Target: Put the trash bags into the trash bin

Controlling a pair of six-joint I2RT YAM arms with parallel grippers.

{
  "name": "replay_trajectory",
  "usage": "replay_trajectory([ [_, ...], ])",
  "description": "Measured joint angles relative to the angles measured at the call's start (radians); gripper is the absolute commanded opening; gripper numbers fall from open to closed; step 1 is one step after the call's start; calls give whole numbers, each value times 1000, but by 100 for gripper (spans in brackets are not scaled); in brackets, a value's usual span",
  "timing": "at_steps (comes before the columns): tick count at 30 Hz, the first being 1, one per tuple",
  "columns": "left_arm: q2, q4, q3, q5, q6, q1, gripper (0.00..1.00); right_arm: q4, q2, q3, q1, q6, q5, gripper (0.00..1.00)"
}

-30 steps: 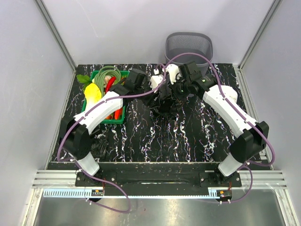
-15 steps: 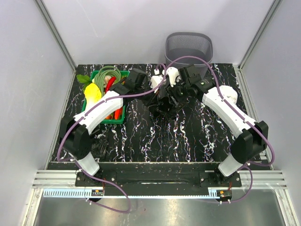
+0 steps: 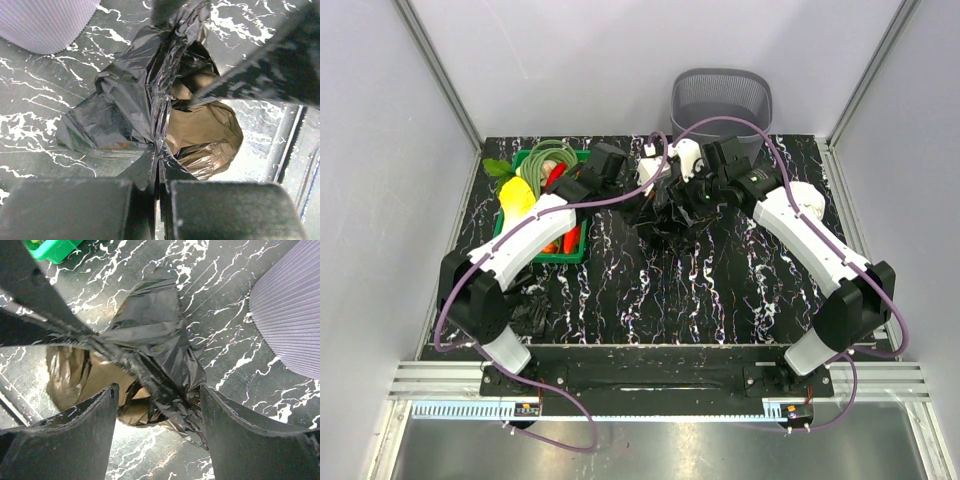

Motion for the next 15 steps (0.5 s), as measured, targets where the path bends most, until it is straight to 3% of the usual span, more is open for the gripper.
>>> replay_trajectory([
  [6, -37, -6, 0, 83, 4, 9, 0, 29, 3, -36, 0, -3, 33, 69],
  [10, -66, 0, 6, 147, 3, 18, 0, 36, 29, -92, 0, -3, 58, 61],
  [15, -82, -1, 10, 194, -1, 43, 0, 42, 62, -118, -2, -2, 132, 60],
])
